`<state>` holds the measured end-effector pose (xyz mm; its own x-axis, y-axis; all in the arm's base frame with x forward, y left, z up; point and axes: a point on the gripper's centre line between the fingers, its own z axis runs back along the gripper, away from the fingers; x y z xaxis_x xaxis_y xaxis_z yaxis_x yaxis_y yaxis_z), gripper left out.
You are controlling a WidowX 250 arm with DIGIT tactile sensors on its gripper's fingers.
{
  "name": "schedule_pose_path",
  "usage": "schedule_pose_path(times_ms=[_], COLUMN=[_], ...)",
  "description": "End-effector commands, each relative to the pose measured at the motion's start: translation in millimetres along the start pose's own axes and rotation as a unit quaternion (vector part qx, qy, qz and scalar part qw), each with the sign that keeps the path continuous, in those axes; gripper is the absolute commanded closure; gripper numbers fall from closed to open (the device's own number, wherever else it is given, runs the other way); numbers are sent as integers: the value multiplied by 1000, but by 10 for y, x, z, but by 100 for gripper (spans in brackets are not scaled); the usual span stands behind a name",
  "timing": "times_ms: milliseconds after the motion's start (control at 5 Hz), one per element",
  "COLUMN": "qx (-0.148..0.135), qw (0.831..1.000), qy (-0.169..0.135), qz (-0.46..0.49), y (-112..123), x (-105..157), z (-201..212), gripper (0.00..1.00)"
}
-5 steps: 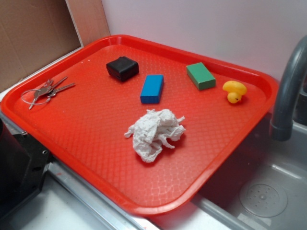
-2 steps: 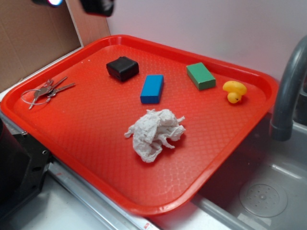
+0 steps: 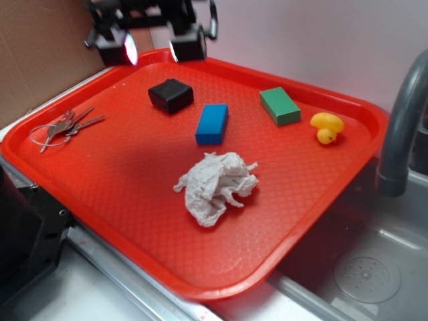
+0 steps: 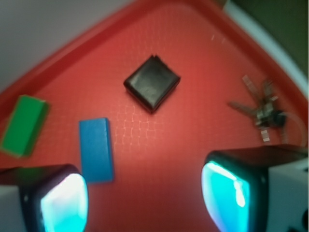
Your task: Grab the blue block.
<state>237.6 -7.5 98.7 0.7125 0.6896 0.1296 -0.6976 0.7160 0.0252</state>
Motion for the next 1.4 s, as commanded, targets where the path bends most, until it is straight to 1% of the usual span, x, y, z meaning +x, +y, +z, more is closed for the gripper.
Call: schedule_pose_path(times_ms=[0,200,400,600,800,1000,1200], qx=[-15,23,11,-18,-36,-50,-4], qw=[1000,1000,999,998,997,996,994], qy=[-11,-15,-28,-19,-10,25,70], qz=[10,-9,-40,-64,-66,-72,-83], y=[46,-165,-401,-550,-532,-522,-557], x=[103,99,104,54,-5,-49,-98], z=[77,-150,-335,-490,-531,-698,-782], gripper=[0,0,0,0,0,0,0])
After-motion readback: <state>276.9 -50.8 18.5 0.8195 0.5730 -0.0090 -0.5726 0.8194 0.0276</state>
